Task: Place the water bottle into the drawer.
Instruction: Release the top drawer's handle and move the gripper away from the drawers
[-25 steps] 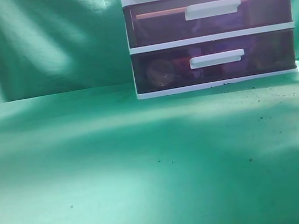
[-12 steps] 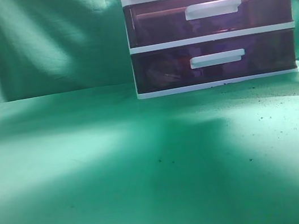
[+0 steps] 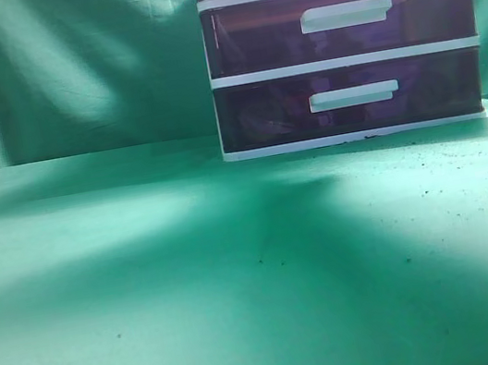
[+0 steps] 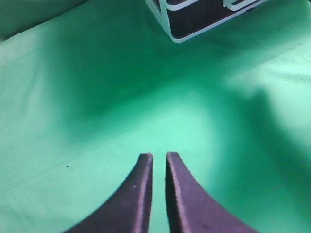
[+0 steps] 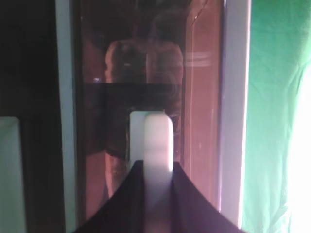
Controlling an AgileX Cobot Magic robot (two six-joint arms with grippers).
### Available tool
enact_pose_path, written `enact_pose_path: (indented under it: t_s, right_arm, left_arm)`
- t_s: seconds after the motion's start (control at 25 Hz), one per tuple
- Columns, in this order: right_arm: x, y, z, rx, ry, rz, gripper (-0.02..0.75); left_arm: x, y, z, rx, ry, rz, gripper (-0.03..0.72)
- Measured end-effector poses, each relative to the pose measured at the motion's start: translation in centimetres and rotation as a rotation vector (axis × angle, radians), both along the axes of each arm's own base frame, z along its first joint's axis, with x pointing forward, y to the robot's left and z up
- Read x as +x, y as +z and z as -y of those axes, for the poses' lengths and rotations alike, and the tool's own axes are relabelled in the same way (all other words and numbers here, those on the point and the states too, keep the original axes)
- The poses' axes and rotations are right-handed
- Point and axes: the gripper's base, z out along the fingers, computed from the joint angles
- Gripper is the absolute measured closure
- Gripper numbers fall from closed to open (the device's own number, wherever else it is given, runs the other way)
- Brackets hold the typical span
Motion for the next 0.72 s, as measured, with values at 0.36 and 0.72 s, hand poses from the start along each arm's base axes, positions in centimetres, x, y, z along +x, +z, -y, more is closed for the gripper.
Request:
enact_pose_path:
  t_s: [0.36, 0.72]
  right_arm:
    - [0.3, -0.1, 0.3, -0.003, 0.0, -0.009, 0.643]
    - [-1.7, -1.1, -0.4, 0.015, 0.012, -0.004, 0.301]
  left_arm:
    - [-0.4, 0.2, -0.5, -0.012, 0.002, 0.01, 0.629]
    - [-0.3, 0.4, -0.4, -0.012, -0.001, 0.038, 0.629]
